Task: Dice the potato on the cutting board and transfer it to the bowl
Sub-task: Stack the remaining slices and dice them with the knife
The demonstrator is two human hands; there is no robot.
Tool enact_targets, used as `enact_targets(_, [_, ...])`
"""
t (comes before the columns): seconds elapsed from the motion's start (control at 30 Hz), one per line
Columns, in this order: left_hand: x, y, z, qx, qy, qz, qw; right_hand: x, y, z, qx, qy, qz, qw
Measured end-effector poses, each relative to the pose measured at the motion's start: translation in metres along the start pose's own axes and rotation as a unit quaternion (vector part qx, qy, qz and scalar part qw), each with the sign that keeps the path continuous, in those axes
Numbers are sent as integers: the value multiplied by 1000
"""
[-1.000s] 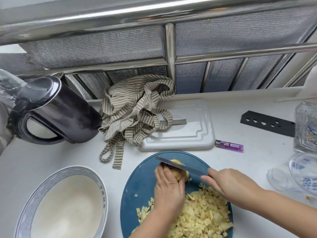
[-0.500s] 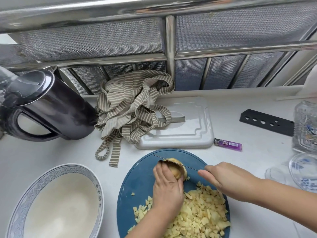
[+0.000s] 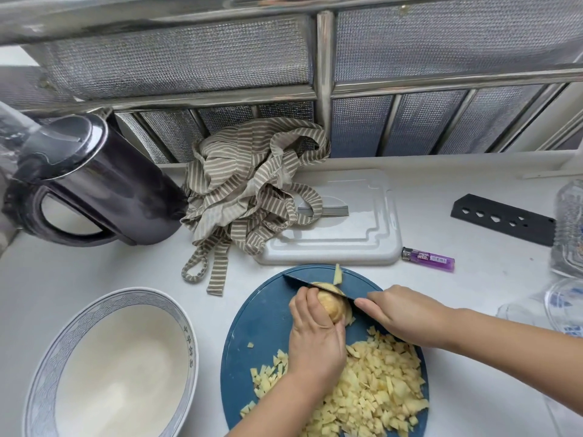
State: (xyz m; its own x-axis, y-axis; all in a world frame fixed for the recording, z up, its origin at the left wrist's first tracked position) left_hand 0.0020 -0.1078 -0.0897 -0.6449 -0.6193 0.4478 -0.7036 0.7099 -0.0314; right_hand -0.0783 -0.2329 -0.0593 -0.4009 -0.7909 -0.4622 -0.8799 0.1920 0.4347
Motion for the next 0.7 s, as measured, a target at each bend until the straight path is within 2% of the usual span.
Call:
enact_targets(0.2, [-1,0,-5,16,18,-3,1000,1,-2,0,13,-20,-6,1000])
enact_targets(0.47, [-2,10,-19,17,128,5,992,-2,14,-14,52,-99,-13,994])
enact_targets(0.7, [-4,16,-26,72,107,39,991,-6,33,-25,38,-40,-35,998])
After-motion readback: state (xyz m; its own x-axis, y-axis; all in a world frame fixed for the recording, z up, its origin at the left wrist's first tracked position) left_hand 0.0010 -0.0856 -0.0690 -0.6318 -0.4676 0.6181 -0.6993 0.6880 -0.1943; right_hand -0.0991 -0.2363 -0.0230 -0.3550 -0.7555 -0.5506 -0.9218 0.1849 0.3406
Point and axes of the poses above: each hand's wrist, its own y-axis away from the middle knuckle, its own z-axis out of the palm, x = y × z, the point moved 6 cm from there along -y, towards the middle knuckle, and after that the axes turned 7 degrees about -z, right-handed, at the moved point
